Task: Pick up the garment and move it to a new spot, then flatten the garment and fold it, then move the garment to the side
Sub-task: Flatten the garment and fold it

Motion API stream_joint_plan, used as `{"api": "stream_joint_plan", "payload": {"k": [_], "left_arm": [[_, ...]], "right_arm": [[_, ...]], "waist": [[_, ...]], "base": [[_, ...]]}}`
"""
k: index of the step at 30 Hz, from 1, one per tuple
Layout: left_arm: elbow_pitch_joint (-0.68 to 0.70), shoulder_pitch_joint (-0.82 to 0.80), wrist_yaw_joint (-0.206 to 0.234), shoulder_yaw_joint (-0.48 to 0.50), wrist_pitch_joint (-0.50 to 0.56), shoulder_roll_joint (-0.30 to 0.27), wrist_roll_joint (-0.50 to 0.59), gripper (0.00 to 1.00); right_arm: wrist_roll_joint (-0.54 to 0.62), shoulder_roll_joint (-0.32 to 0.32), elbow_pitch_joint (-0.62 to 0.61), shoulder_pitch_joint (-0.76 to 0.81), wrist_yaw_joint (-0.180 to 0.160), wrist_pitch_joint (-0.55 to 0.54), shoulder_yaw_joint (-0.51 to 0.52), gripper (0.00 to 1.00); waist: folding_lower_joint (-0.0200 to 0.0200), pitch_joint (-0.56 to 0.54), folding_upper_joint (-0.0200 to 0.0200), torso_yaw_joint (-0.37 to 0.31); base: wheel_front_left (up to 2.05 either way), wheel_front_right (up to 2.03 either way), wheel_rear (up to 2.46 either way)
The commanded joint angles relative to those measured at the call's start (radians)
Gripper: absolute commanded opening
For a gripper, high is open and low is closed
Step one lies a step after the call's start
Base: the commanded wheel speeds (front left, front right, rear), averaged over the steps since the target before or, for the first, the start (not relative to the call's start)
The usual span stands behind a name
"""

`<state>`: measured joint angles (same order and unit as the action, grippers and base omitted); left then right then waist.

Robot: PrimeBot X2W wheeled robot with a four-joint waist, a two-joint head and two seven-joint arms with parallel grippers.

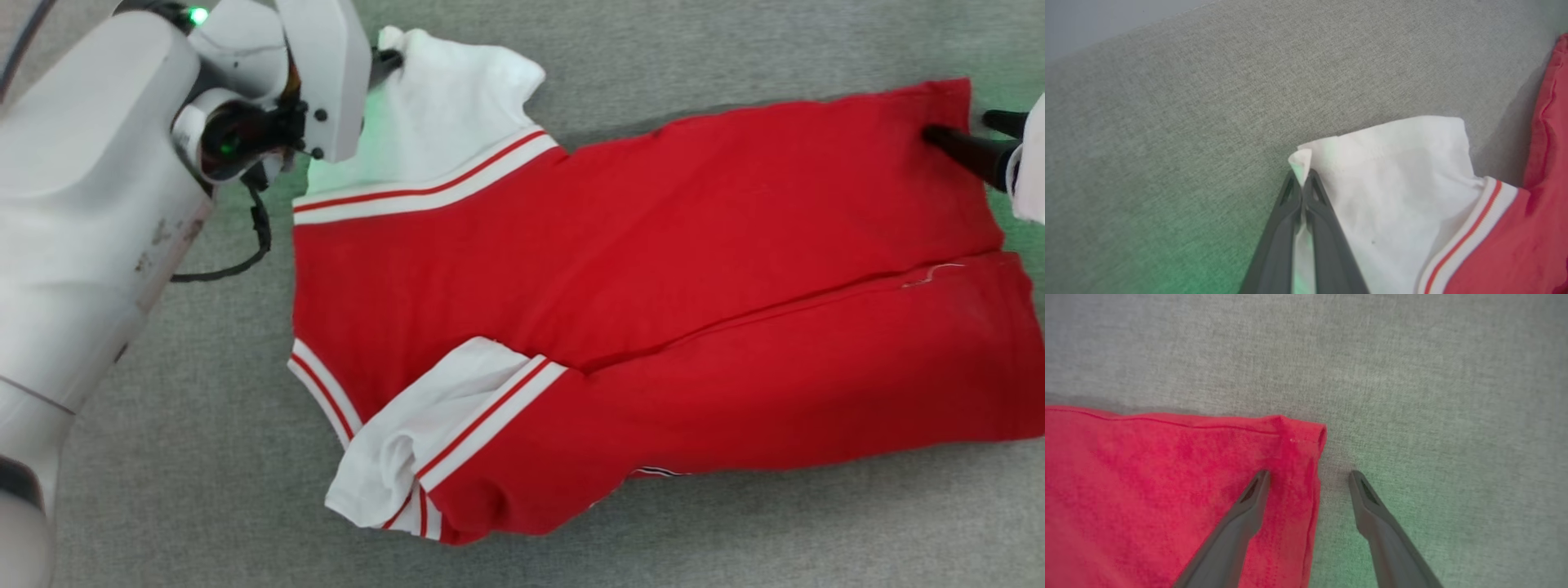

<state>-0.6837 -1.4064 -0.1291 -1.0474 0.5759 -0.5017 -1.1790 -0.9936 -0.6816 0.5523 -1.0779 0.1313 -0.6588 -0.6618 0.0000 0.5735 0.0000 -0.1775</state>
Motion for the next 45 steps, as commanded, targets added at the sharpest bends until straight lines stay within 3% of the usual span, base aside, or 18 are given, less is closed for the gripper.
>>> {"api": "stream_joint_plan", "payload": {"k": [1, 4, 5, 7, 8, 19, 27, 35, 45], "left_arm": [[0.002, -0.001, -0.002, -0.013, -0.001, 0.002, -0.006, 0.00], [0.018, -0.009, -0.002, -0.032, -0.013, 0.006, -0.019, 0.00], [0.024, -0.010, -0.002, -0.036, -0.019, 0.006, -0.023, 0.00], [0.035, -0.008, -0.002, -0.042, -0.036, 0.008, -0.038, 0.00], [0.041, -0.005, -0.002, -0.044, -0.046, 0.009, -0.045, 0.00], [0.174, 0.073, -0.002, -0.076, -0.199, -0.030, -0.139, 0.00], [0.424, 0.174, -0.002, -0.119, -0.324, -0.155, -0.170, 0.00], [0.683, 0.329, 0.001, -0.151, -0.459, -0.317, -0.149, 0.00], [0.937, 0.569, 0.098, -0.189, -0.613, -0.430, -0.126, 0.00]], "right_arm": [[-0.023, 0.003, 0.017, -0.017, -0.001, -0.014, -0.024, 1.00], [-0.043, 0.008, 0.031, -0.019, -0.001, 0.008, -0.063, 1.00], [-0.050, 0.007, 0.036, -0.023, -0.001, 0.025, -0.069, 0.66], [-0.060, 0.005, 0.046, -0.027, -0.001, 0.059, -0.088, 0.30], [-0.066, 0.003, 0.053, -0.028, -0.001, 0.075, -0.095, 0.00], [-0.153, -0.079, 0.020, 0.033, -0.001, 0.241, -0.169, 0.00], [-0.214, -0.217, -0.133, 0.150, -0.001, 0.327, -0.223, 0.00], [-0.263, -0.378, -0.302, 0.301, -0.001, 0.375, -0.252, 0.00], [-0.341, -0.491, -0.390, 0.490, -0.001, 0.466, -0.240, 0.00]], "waist": [[0.0000, 0.014, 0.0000, 0.017], [0.0000, 0.015, 0.0000, 0.023], [0.0000, 0.013, 0.0000, 0.025], [0.0000, 0.003, 0.0000, 0.028], [0.0000, -0.003, 0.0000, 0.031], [0.0000, -0.146, 0.0000, 0.080], [0.0000, -0.250, 0.0000, 0.116], [0.0000, -0.304, 0.0000, 0.138], [0.0000, -0.299, 0.0000, 0.156]], "base": [[0.00, 0.00, 0.00], [0.00, 0.00, 0.00], [0.00, 0.00, 0.00], [0.00, 0.00, 0.00], [0.00, 0.00, 0.00], [0.00, 0.00, 0.00], [0.00, 0.00, 0.00], [0.00, 0.00, 0.00], [0.00, 0.00, 0.00]]}}
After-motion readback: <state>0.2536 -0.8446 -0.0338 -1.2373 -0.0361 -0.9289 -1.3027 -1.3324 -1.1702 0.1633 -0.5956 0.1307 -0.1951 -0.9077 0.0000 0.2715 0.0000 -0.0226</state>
